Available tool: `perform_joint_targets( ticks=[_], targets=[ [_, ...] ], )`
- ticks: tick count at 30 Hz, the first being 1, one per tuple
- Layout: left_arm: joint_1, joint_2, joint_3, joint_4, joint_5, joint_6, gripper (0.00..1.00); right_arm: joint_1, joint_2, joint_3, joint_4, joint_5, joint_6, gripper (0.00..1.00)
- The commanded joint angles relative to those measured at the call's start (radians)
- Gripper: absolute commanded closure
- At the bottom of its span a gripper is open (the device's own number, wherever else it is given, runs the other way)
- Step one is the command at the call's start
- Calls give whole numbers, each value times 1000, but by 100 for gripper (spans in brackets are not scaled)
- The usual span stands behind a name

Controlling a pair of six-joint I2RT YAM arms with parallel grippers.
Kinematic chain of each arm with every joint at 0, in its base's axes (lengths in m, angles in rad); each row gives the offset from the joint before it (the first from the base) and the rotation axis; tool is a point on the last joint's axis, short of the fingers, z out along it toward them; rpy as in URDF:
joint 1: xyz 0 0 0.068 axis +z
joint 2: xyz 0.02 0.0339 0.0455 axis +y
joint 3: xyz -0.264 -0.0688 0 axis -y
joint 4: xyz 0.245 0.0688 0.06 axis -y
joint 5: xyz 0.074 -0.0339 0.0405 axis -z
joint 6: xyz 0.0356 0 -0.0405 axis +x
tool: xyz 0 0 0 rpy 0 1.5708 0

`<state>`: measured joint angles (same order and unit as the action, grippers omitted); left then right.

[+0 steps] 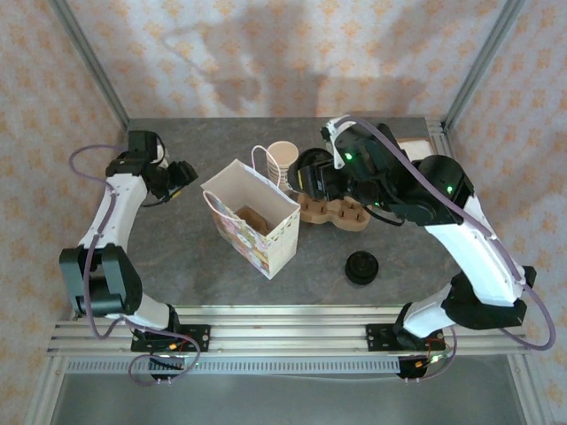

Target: Pack the takeout coffee

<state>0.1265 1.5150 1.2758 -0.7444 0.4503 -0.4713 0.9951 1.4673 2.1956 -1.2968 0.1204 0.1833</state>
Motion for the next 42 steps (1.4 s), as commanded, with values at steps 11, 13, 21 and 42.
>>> perform_joint_targets(
  ticks=[11,13,21,42],
  targets=[
    [-114,88,-133,129,-22,1,43,68,138,135,-25,-85,-44,47],
    [-126,91,-151,139,-18,2,43,76,180,180,-57,-97,-45,47],
    [-166,73,-219,176,11,-4,45,76,318,296,-144,-86,-44,47],
    [-201,57,-274,222,74,21,45,29,536,389,-294,-190,-159,46]
  ],
)
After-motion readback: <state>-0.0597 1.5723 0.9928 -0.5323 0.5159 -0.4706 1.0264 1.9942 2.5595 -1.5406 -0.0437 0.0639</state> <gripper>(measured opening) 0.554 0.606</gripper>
